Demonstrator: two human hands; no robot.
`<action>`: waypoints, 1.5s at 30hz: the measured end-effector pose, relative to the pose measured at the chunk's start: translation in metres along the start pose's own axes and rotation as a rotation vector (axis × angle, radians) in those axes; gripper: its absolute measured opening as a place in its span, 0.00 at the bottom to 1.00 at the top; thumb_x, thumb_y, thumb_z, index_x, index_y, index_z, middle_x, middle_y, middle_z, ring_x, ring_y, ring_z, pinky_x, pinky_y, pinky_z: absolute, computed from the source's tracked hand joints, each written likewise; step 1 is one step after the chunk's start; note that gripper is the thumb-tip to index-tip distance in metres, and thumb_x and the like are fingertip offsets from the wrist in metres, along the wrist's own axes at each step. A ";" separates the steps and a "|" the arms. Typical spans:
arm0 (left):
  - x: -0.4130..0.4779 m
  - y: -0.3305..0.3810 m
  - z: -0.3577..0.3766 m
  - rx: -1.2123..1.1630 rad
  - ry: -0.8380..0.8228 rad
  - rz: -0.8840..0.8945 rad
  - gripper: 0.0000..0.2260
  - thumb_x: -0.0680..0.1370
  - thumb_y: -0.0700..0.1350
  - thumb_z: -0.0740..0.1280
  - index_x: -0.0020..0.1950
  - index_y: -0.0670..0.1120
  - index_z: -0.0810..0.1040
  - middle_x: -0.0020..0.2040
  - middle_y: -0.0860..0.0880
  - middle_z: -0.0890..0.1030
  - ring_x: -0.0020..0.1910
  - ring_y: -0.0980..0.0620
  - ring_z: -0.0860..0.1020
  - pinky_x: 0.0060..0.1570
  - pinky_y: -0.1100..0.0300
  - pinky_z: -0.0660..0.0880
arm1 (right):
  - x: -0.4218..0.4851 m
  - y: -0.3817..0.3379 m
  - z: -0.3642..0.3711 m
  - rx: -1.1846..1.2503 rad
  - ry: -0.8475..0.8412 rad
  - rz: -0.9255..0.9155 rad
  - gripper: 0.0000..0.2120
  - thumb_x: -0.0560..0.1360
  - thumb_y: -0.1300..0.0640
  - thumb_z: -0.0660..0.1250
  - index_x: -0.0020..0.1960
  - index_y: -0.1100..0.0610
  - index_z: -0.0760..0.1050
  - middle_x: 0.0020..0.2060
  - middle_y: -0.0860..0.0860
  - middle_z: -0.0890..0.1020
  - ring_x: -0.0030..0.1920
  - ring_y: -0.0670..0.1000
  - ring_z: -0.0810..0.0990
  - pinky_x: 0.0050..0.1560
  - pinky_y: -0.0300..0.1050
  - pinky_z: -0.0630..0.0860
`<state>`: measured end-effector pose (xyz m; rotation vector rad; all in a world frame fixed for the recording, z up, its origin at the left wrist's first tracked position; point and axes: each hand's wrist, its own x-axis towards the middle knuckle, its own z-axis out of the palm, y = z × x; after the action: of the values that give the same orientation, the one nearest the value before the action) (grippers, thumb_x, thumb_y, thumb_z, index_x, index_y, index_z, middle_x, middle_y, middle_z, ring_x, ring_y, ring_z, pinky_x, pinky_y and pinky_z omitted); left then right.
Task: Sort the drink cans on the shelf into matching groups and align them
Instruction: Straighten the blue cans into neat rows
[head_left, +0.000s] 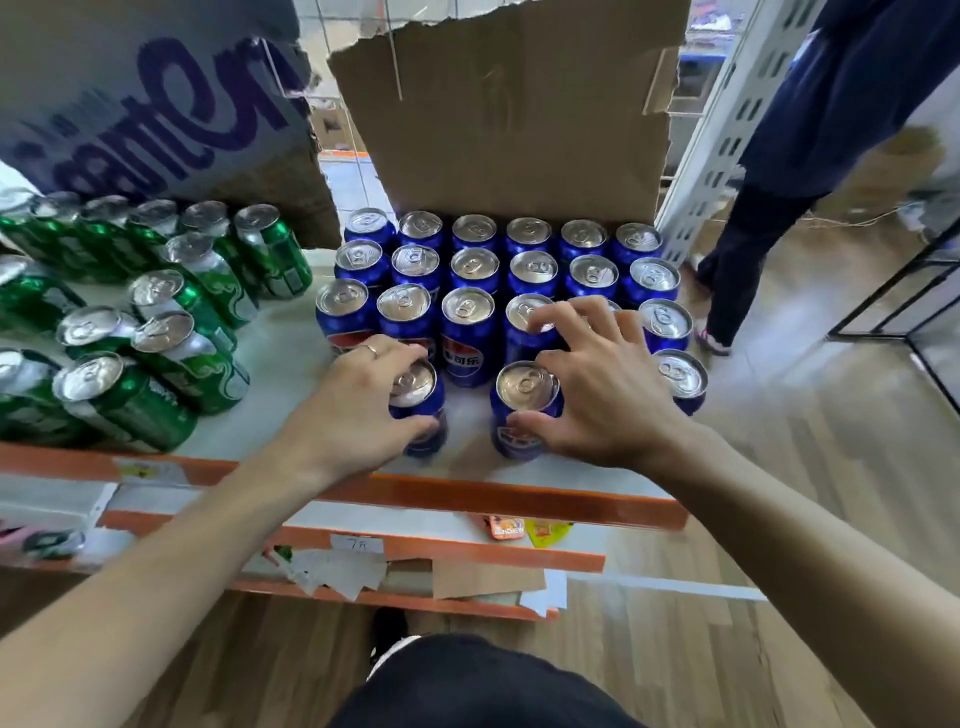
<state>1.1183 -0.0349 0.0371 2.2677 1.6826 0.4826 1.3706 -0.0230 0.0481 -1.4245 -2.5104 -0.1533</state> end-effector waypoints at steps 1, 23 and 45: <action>0.004 0.005 0.001 0.002 -0.011 0.026 0.34 0.67 0.48 0.80 0.70 0.42 0.74 0.64 0.45 0.77 0.63 0.47 0.74 0.62 0.68 0.62 | 0.001 0.000 0.003 0.014 0.019 0.027 0.28 0.65 0.32 0.63 0.44 0.56 0.84 0.66 0.47 0.71 0.65 0.52 0.61 0.61 0.52 0.59; -0.016 0.033 0.084 -0.349 0.322 -0.338 0.31 0.68 0.50 0.79 0.66 0.45 0.72 0.55 0.51 0.76 0.56 0.51 0.74 0.53 0.59 0.68 | -0.114 0.061 0.056 0.807 0.228 0.692 0.32 0.68 0.50 0.76 0.69 0.48 0.68 0.56 0.38 0.78 0.55 0.46 0.80 0.59 0.53 0.78; -0.002 0.017 0.087 -0.374 0.318 -0.290 0.29 0.68 0.48 0.80 0.66 0.44 0.74 0.58 0.47 0.80 0.53 0.53 0.77 0.52 0.59 0.73 | -0.112 0.073 0.066 0.787 0.249 0.665 0.30 0.69 0.52 0.78 0.67 0.54 0.70 0.56 0.48 0.80 0.51 0.47 0.80 0.48 0.42 0.79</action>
<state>1.1688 -0.0437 -0.0347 1.7174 1.8386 1.0315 1.4774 -0.0643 -0.0476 -1.6154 -1.4935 0.6538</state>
